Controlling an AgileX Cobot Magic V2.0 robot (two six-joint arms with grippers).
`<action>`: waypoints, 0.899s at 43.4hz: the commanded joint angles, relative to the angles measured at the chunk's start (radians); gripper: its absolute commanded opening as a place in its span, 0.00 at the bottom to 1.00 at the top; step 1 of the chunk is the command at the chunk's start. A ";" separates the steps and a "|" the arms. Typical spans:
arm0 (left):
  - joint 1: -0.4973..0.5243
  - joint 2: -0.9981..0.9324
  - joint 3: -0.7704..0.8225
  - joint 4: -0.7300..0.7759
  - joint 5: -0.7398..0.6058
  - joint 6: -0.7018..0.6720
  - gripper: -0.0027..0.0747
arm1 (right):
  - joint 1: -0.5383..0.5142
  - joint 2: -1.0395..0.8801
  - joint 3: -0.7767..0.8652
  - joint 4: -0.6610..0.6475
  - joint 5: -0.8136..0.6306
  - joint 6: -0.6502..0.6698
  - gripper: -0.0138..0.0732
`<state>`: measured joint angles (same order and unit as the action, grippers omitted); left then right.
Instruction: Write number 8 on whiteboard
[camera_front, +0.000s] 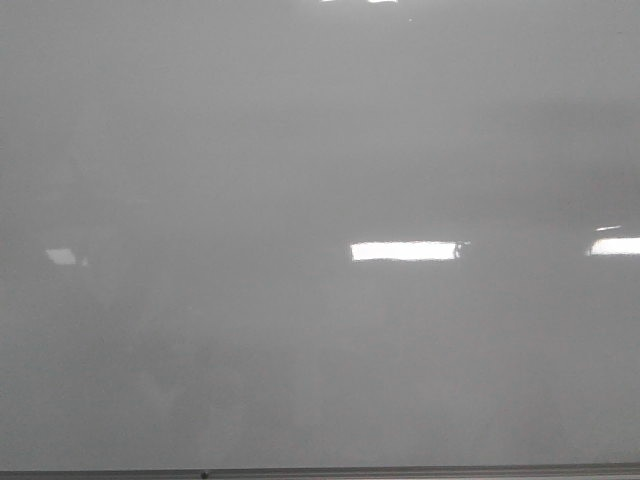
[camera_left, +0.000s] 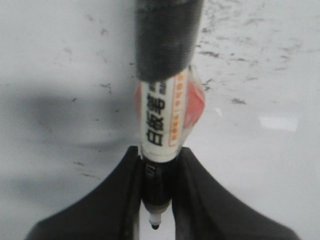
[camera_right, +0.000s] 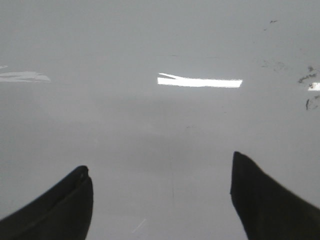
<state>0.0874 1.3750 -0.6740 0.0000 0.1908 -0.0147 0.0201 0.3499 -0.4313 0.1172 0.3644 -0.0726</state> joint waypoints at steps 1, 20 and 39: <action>-0.003 -0.079 -0.101 0.000 0.148 -0.001 0.01 | 0.000 0.014 -0.037 0.007 -0.080 -0.002 0.84; -0.424 -0.074 -0.454 -0.214 0.815 0.468 0.01 | 0.060 0.201 -0.125 0.007 0.106 -0.027 0.84; -0.979 0.028 -0.603 0.056 1.009 0.511 0.01 | 0.439 0.547 -0.446 0.246 0.532 -0.478 0.84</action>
<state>-0.8286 1.4253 -1.2355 0.0278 1.2183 0.4844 0.4020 0.8475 -0.8007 0.2796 0.8757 -0.4404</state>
